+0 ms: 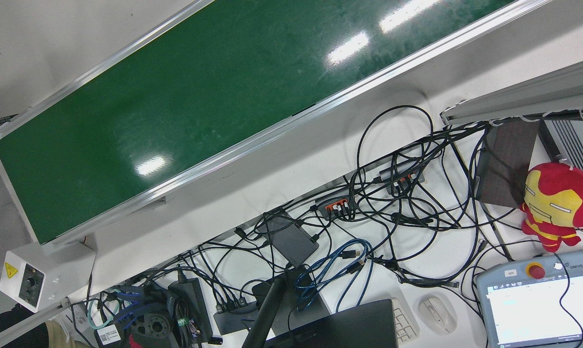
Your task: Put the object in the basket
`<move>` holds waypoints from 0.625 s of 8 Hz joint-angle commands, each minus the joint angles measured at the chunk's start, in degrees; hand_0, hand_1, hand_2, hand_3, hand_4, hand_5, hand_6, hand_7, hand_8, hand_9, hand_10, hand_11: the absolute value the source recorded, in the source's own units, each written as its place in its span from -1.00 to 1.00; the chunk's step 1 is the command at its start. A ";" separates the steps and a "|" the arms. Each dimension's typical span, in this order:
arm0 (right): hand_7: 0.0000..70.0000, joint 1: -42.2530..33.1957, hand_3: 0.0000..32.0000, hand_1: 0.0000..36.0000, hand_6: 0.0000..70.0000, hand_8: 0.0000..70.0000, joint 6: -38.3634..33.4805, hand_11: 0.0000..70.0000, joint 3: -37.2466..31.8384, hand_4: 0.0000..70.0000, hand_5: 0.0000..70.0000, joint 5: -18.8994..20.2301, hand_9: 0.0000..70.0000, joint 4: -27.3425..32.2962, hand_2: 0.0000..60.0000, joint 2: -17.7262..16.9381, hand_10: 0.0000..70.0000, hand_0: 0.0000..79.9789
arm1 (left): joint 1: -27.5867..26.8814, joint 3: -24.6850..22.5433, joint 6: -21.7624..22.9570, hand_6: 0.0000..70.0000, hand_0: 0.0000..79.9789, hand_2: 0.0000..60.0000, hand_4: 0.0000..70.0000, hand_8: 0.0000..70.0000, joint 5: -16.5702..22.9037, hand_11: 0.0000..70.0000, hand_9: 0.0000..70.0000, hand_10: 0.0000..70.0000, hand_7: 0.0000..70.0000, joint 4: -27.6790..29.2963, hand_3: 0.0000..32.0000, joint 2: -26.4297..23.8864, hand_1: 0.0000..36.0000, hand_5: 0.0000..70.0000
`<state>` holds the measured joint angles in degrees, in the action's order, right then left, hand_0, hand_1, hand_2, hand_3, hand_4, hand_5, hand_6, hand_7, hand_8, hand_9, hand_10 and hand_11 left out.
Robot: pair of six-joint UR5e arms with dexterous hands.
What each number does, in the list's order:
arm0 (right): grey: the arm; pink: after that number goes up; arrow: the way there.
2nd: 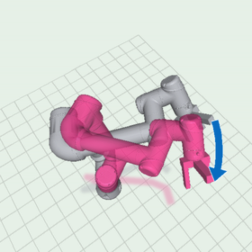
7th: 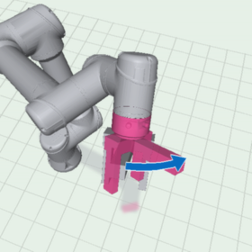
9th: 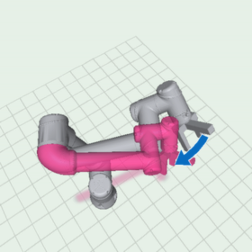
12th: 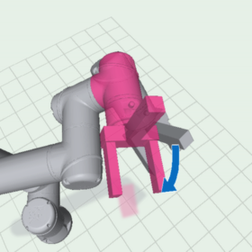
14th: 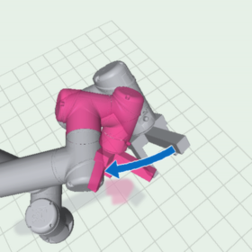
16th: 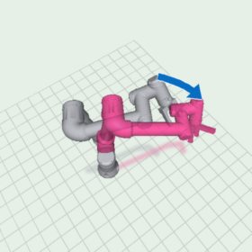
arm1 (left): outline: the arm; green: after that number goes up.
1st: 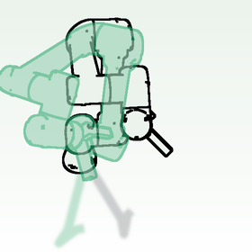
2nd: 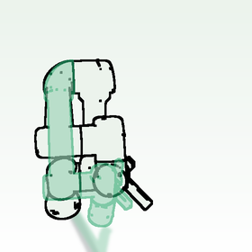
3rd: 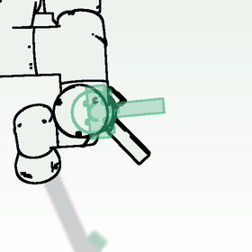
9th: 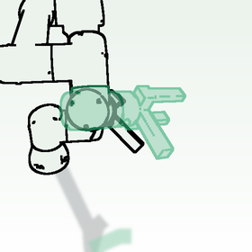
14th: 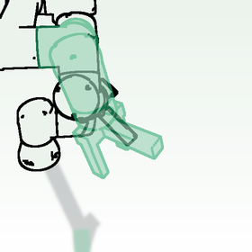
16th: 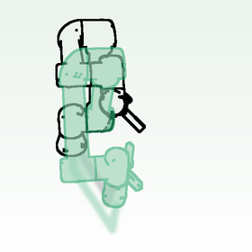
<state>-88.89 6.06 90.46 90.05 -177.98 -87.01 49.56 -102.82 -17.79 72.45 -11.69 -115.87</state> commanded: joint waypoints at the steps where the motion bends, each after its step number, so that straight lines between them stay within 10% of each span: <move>1: -1.00 -0.05 -1.00 -1.00 -1.00 -1.00 0.00 -1.00 -0.02 -1.00 -1.00 -0.05 -1.00 0.00 -1.00 0.00 -1.00 -1.00 | -6.02 -6.58 -0.05 0.25 0.61 1.00 0.29 0.96 0.15 1.00 1.00 1.00 0.46 -3.16 -1.00 0.12 0.65 1.00; 5: -1.00 0.03 -1.00 -1.00 -1.00 -1.00 0.00 -1.00 -0.02 -1.00 -1.00 0.04 -1.00 0.00 -1.00 0.00 -1.00 -1.00 | -19.56 -9.14 -0.14 0.19 0.63 1.00 0.36 0.81 0.32 1.00 1.00 0.93 0.42 -3.34 -1.00 -0.06 0.67 1.00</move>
<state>-88.89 6.06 90.44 90.00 -177.97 -87.01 35.92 -111.00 -17.88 72.63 -14.92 -115.97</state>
